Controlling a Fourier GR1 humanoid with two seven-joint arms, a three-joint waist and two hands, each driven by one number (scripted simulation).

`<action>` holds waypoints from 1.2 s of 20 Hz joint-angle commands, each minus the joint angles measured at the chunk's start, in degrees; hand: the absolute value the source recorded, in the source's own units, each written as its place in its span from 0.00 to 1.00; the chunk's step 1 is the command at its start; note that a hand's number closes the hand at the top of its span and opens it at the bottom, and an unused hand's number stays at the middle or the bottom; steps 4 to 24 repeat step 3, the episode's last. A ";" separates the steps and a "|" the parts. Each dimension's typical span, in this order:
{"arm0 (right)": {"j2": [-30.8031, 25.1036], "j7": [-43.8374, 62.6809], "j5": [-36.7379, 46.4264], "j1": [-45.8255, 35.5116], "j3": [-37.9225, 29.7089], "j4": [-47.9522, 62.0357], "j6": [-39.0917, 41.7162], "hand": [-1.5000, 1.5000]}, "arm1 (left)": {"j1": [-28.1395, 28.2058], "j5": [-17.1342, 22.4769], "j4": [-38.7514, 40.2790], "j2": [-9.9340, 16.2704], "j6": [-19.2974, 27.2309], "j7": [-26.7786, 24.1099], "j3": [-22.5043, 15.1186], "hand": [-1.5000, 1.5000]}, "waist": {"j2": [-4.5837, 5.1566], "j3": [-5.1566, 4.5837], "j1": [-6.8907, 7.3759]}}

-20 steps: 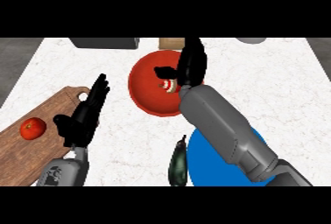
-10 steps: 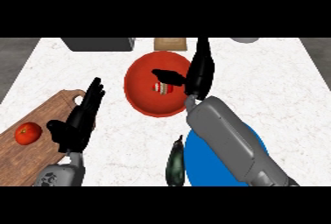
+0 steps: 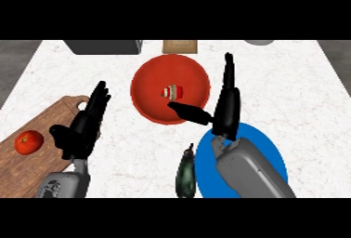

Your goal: Pick the cupcake from the plate and place it in the bowl

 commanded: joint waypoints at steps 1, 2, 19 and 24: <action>0.48 -7.37 -2.39 6.85 0.36 -2.03 2.56 0.00 | 1.25 -1.69 -0.62 -2.04 0.98 -1.16 -2.15 0.50 | 0.13 0.01 0.37; 0.59 0.45 2.78 5.51 -2.29 -6.13 4.67 0.00 | -1.19 -0.86 -1.04 -0.26 0.49 2.26 0.31 0.50 | 0.06 -0.01 0.23; 2.88 -4.34 2.24 7.13 0.45 -2.08 1.38 0.00 | -0.26 0.56 -3.49 0.89 -1.54 3.72 0.52 0.50 | 0.09 0.00 0.42; 2.88 -4.34 2.24 7.13 0.45 -2.08 1.38 0.00 | -0.26 0.56 -3.49 0.89 -1.54 3.72 0.52 0.50 | 0.09 0.00 0.42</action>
